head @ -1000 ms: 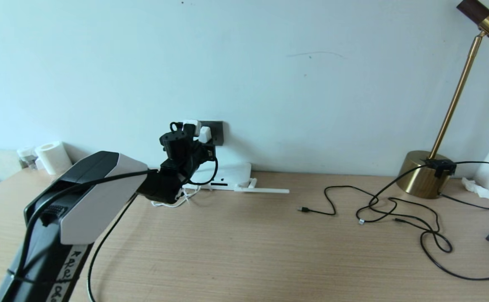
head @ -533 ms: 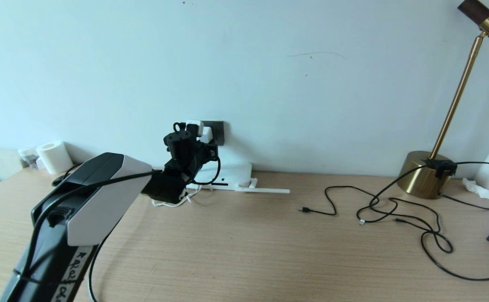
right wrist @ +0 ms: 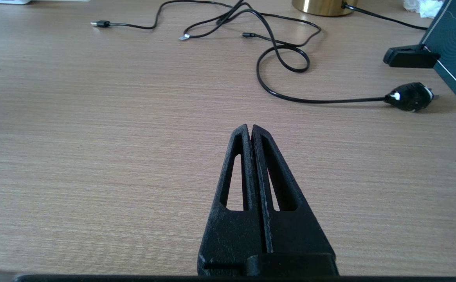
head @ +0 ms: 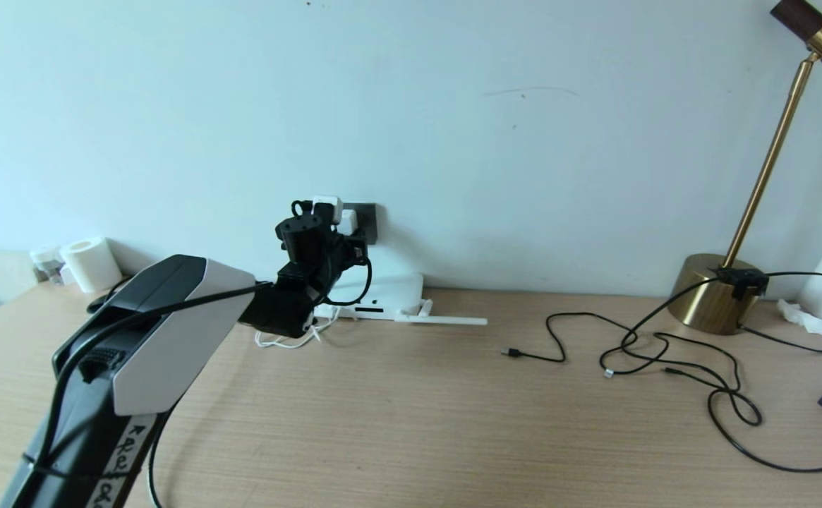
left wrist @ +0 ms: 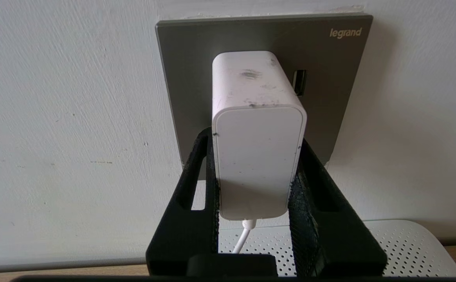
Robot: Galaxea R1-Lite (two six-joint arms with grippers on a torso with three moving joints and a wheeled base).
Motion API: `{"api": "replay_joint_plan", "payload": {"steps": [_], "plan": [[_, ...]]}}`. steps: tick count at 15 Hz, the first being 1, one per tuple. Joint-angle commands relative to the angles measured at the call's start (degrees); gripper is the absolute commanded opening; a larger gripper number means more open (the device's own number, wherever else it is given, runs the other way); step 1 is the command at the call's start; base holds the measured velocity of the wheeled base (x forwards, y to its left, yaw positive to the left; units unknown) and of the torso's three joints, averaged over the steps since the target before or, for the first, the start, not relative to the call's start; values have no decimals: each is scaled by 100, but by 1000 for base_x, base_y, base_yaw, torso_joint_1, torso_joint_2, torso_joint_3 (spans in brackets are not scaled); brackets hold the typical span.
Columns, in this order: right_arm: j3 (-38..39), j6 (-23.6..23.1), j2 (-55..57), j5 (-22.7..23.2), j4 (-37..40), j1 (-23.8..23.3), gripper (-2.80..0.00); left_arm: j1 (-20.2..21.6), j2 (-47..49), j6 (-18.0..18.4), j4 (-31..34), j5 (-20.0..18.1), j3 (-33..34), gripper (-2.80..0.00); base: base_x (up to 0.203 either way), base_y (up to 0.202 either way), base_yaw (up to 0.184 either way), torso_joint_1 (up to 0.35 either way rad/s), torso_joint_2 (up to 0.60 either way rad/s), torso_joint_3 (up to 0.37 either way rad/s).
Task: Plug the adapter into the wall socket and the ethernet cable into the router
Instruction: Plug plug into socket
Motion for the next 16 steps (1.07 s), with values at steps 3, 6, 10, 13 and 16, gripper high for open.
{"api": "replay_joint_plan", "payload": {"steps": [3, 6, 10, 13, 16], "plan": [[0, 1, 8, 0, 8, 1, -280, 23, 134, 2, -22, 0, -16, -280, 0, 0, 0, 0, 0, 0], [0, 1, 0, 0, 8, 1, -280, 14, 160, 2, -22, 0, -34, -280, 0, 0, 0, 0, 0, 0], [0, 1, 5, 0, 8, 1, -280, 41, 296, -7, -24, 0, -231, -280, 0, 0, 0, 0, 0, 0], [0, 1, 7, 0, 8, 1, -280, 41, 309, -7, -4, 0, -288, -280, 0, 0, 0, 0, 0, 0], [0, 1, 7, 0, 8, 1, -280, 50, 344, -7, 0, 0, -324, -280, 0, 0, 0, 0, 0, 0]]}}
